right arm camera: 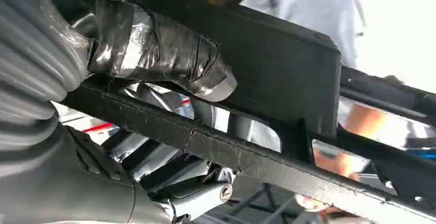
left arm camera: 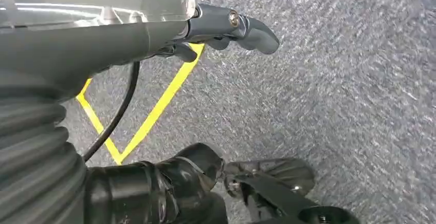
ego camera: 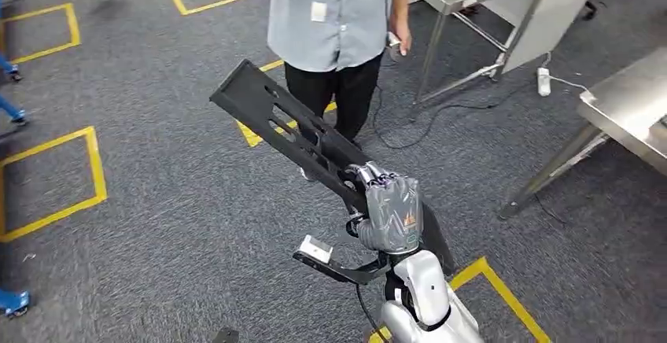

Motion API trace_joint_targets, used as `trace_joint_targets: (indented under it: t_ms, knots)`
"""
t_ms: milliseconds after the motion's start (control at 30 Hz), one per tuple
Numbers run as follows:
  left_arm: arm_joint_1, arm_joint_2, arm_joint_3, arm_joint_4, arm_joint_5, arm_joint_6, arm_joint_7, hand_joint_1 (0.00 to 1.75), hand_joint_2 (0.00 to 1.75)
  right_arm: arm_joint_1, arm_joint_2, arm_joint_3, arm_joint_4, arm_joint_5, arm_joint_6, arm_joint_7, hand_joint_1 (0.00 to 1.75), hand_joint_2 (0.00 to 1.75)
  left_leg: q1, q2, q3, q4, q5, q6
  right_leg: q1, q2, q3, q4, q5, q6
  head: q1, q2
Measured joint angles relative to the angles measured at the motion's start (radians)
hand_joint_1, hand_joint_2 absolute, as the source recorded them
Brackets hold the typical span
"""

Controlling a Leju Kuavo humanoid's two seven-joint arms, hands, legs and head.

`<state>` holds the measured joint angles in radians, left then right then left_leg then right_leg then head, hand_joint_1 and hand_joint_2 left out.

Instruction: Take the parts from the cabinet and place them on the table.

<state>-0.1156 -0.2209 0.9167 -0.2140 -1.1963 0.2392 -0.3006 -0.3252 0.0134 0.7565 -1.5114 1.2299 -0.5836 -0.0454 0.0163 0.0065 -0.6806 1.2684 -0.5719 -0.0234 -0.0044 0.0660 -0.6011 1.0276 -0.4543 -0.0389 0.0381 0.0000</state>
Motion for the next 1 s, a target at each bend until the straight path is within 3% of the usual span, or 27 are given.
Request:
trace_joint_targets:
  t_ms: [33, 67, 100, 167, 233, 267, 300, 333, 400, 433, 467, 500, 567, 600, 633, 667, 767, 800, 833, 867, 900, 933, 967, 1000]
  knots:
    - [-0.001, 0.0, 0.0, 0.0, 0.0, 0.0, 0.0, 0.0, 1.75, -0.001, 0.0, 0.0, 0.0, 0.0, 0.0, 0.0, 1.75, 1.75, 0.002, -0.009, 0.041, -0.098, 0.057, 0.001, -0.001, 0.016, 0.001, 0.003, -0.001, 0.002, 0.0, 0.0]
    - [-0.002, 0.0, 0.0, 0.0, 0.0, -0.001, -0.002, 0.0, 1.75, -0.001, 0.0, 0.0, 0.0, 0.0, 0.0, 0.0, 1.75, 1.75, 0.007, -0.043, 0.083, -0.196, 0.105, 0.002, -0.003, 0.029, 0.001, 0.008, -0.005, 0.008, 0.0, 0.0]
    - [0.001, 0.0, 0.0, 0.0, 0.0, -0.002, -0.002, 0.0, 1.75, -0.001, 0.0, 0.0, 0.0, 0.0, 0.0, 0.0, 1.75, 1.75, 0.01, -0.091, 0.095, -0.224, 0.092, 0.005, 0.0, 0.038, -0.005, 0.013, -0.007, 0.012, 0.001, 0.0]
    - [-0.004, 0.0, 0.0, 0.0, -0.001, -0.002, -0.005, 0.0, 1.75, -0.002, 0.0, 0.0, 0.0, 0.0, 0.0, 0.0, 1.75, 1.75, 0.008, -0.082, 0.097, -0.236, 0.092, 0.011, -0.003, 0.058, -0.017, 0.017, -0.003, 0.025, 0.001, 0.0]
    - [-0.005, 0.0, 0.0, 0.0, 0.0, -0.002, -0.004, 0.0, 1.75, 0.0, 0.0, 0.0, -0.001, 0.0, 0.001, 0.0, 1.75, 1.75, 0.008, -0.06, 0.101, -0.241, 0.097, 0.026, -0.003, 0.082, -0.02, 0.011, 0.002, 0.039, 0.001, 0.0]
    - [-0.006, -0.003, -0.001, 0.0, -0.001, -0.003, -0.004, 0.0, 1.75, 0.001, -0.002, 0.0, -0.001, 0.0, 0.001, 0.0, 1.75, 1.75, 0.014, -0.047, 0.103, -0.248, 0.102, 0.035, -0.005, 0.059, -0.023, 0.02, -0.005, 0.039, 0.0, 0.0]
    - [-0.007, -0.002, -0.001, 0.0, -0.001, -0.004, -0.005, 0.0, 1.75, 0.0, -0.003, 0.0, -0.003, 0.0, 0.001, 0.0, 1.75, 1.75, 0.01, -0.037, 0.105, -0.252, 0.102, 0.044, 0.004, -0.01, -0.036, 0.052, -0.029, 0.043, 0.007, 0.0]
    - [-0.007, -0.002, -0.001, 0.0, -0.002, -0.004, -0.004, 0.0, 1.75, -0.002, -0.003, 0.0, -0.003, 0.0, 0.001, 0.0, 1.75, 1.75, 0.008, -0.025, 0.106, -0.252, 0.102, 0.049, 0.002, -0.038, -0.063, 0.108, -0.062, 0.048, 0.007, 0.0]
    - [-0.002, -0.002, -0.001, 0.0, -0.002, -0.004, -0.004, 0.0, 1.75, -0.001, -0.003, 0.002, -0.003, 0.0, 0.001, 0.0, 1.75, 1.75, 0.003, 0.005, 0.106, -0.251, 0.099, 0.054, -0.002, -0.056, -0.141, 0.266, -0.133, 0.053, 0.007, 0.0]
    - [0.0, -0.002, -0.001, 0.0, -0.002, -0.004, -0.003, 0.0, 1.75, 0.001, -0.004, 0.002, -0.003, 0.0, 0.001, 0.002, 1.75, 1.75, 0.002, 0.02, 0.106, -0.251, 0.097, 0.053, -0.003, -0.058, -0.166, 0.315, -0.142, 0.054, 0.008, 0.0]
    - [0.001, -0.001, -0.001, 0.0, -0.002, -0.004, -0.002, 0.0, 1.75, 0.003, -0.006, 0.002, -0.003, 0.0, 0.001, 0.003, 1.75, 1.75, 0.002, 0.033, 0.106, -0.251, 0.096, 0.053, -0.003, -0.06, -0.165, 0.312, -0.127, 0.055, 0.007, 0.0]
    - [0.0, -0.001, -0.001, 0.0, -0.002, -0.004, -0.002, 0.0, 1.75, 0.003, -0.008, 0.002, -0.003, 0.0, 0.002, 0.003, 1.75, 1.75, 0.002, 0.044, 0.108, -0.251, 0.094, 0.053, -0.003, -0.063, -0.145, 0.27, -0.096, 0.053, 0.008, 0.0]
    - [0.0, -0.001, -0.001, 0.0, -0.002, -0.004, -0.002, 0.0, 1.75, 0.003, -0.008, 0.002, -0.003, 0.0, 0.002, 0.003, 1.75, 1.75, 0.002, 0.048, 0.109, -0.251, 0.093, 0.053, -0.002, -0.064, -0.131, 0.244, -0.081, 0.052, 0.008, 0.0]
    - [-0.003, -0.002, -0.002, 0.0, -0.002, -0.004, -0.003, 0.0, 1.75, 0.002, -0.008, 0.002, -0.003, 0.0, 0.002, 0.003, 1.75, 1.75, 0.0, 0.067, 0.12, -0.251, 0.086, 0.049, 0.003, -0.096, -0.032, 0.067, -0.001, 0.039, 0.008, 0.0]
    - [-0.002, -0.003, -0.002, 0.0, -0.002, -0.004, -0.003, 0.0, 1.75, 0.001, -0.008, 0.002, -0.005, 0.0, 0.002, 0.003, 1.75, 1.75, 0.0, 0.076, 0.124, -0.254, 0.084, 0.046, 0.015, -0.15, -0.003, 0.013, -0.014, 0.031, 0.008, 0.0]
    - [-0.002, -0.003, -0.002, 0.0, -0.002, -0.005, -0.003, 0.0, 1.75, 0.0, -0.008, 0.002, -0.006, 0.0, 0.002, 0.003, 1.75, 1.75, -0.008, 0.084, 0.124, -0.25, 0.081, 0.041, 0.024, -0.15, -0.003, 0.002, -0.01, 0.026, 0.008, 0.0]
    - [-0.006, -0.003, -0.002, 0.0, -0.002, -0.009, -0.005, 0.0, 1.75, 0.001, -0.009, 0.002, -0.007, 0.0, 0.002, 0.003, 1.75, 1.75, -0.007, 0.117, 0.135, -0.259, 0.079, 0.028, 0.025, -0.112, -0.008, 0.003, -0.01, 0.019, 0.008, 0.0]
    - [-0.008, -0.002, -0.002, 0.0, -0.001, -0.011, -0.006, 0.0, 1.75, 0.002, -0.009, 0.002, -0.009, 0.0, 0.002, 0.003, 1.75, 1.75, -0.012, 0.122, 0.136, -0.258, 0.071, 0.021, 0.012, -0.098, 0.002, -0.01, -0.002, 0.01, 0.007, 0.0]
    - [-0.009, -0.002, -0.002, 0.0, -0.001, -0.011, -0.006, 0.0, 1.75, 0.002, -0.008, 0.002, -0.01, 0.001, 0.002, 0.003, 1.75, 1.75, -0.004, 0.07, 0.133, -0.239, 0.057, 0.016, 0.009, -0.089, 0.005, -0.015, 0.001, 0.006, 0.008, 0.0]
    - [-0.009, -0.002, -0.002, 0.0, -0.001, -0.011, -0.008, 0.0, 1.75, -0.001, -0.008, 0.002, -0.011, 0.001, 0.002, 0.003, 1.75, 1.75, -0.003, 0.026, 0.108, -0.186, 0.024, 0.014, 0.006, -0.082, 0.005, -0.015, 0.002, 0.0, 0.007, 0.0]
    - [-0.008, -0.002, -0.002, 0.0, -0.001, -0.011, -0.008, 0.0, 1.75, -0.002, -0.008, 0.002, -0.011, 0.001, 0.002, 0.003, 1.75, 1.75, -0.003, 0.007, 0.071, -0.108, -0.015, 0.01, 0.004, -0.071, 0.005, -0.015, 0.002, -0.002, 0.006, 0.0]
    - [-0.007, -0.001, -0.002, 0.0, -0.001, -0.011, -0.007, 0.0, 1.75, -0.001, -0.008, 0.002, -0.011, 0.002, 0.002, 0.003, 1.75, 1.75, -0.002, 0.002, 0.026, -0.02, -0.05, 0.007, 0.004, -0.057, 0.005, -0.015, 0.001, -0.003, 0.006, 0.0]
    - [-0.005, -0.001, -0.002, 0.0, -0.001, -0.012, -0.007, 0.0, 1.75, 0.001, -0.008, 0.002, -0.01, 0.002, 0.003, 0.003, 1.75, 1.75, -0.002, 0.002, -0.013, 0.051, -0.067, 0.003, 0.004, -0.042, 0.005, -0.013, 0.001, -0.003, 0.006, 0.0]
    - [-0.002, -0.001, -0.002, 0.0, -0.001, -0.013, -0.007, 0.0, 1.75, 0.003, -0.008, 0.002, -0.01, 0.002, 0.004, 0.003, 1.75, 1.75, -0.002, 0.002, -0.027, 0.068, -0.057, 0.002, 0.004, -0.029, 0.005, -0.011, 0.001, -0.003, 0.006, 0.0]
